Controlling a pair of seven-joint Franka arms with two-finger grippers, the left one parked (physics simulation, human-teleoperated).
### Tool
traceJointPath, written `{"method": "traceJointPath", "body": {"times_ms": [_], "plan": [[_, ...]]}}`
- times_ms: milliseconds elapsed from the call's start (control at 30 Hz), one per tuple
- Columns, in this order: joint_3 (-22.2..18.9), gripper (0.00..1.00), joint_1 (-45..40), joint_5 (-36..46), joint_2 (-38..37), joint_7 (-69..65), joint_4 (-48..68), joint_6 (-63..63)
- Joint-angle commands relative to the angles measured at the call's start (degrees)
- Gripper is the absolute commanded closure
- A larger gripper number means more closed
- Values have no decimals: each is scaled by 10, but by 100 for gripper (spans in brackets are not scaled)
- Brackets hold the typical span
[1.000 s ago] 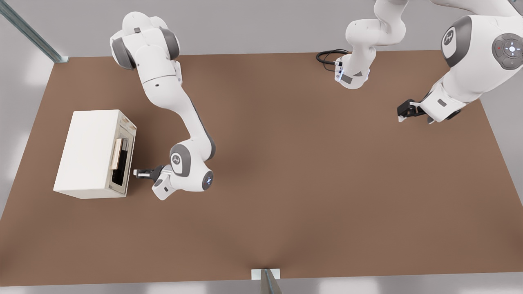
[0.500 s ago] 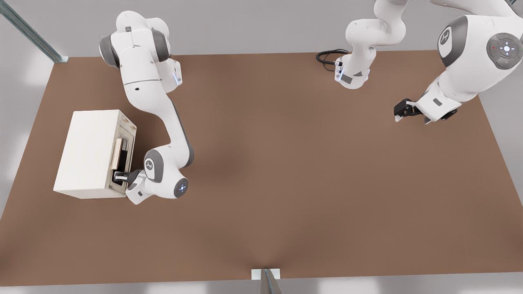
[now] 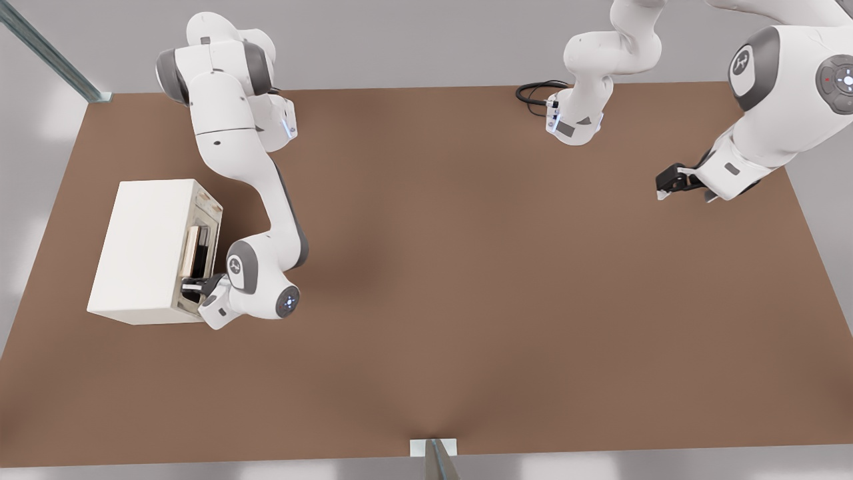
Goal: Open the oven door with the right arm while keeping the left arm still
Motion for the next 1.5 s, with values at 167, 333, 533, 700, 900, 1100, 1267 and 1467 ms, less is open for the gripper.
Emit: {"method": "traceJointPath", "body": {"times_ms": [167,333,533,700,900,1100,1267,1467], "plan": [[0,79,4,0,-26,36,-56,14],[-1,79,3,-2,-30,35,-58,14],[-4,79,3,-3,-31,35,-67,12],[-4,79,5,-2,-31,35,-81,12],[-5,79,2,-3,-31,35,-85,12],[-4,79,6,-6,-34,36,-96,7],[-2,79,9,-6,-27,48,-97,10],[-1,79,27,-5,-33,47,-90,4]]}}
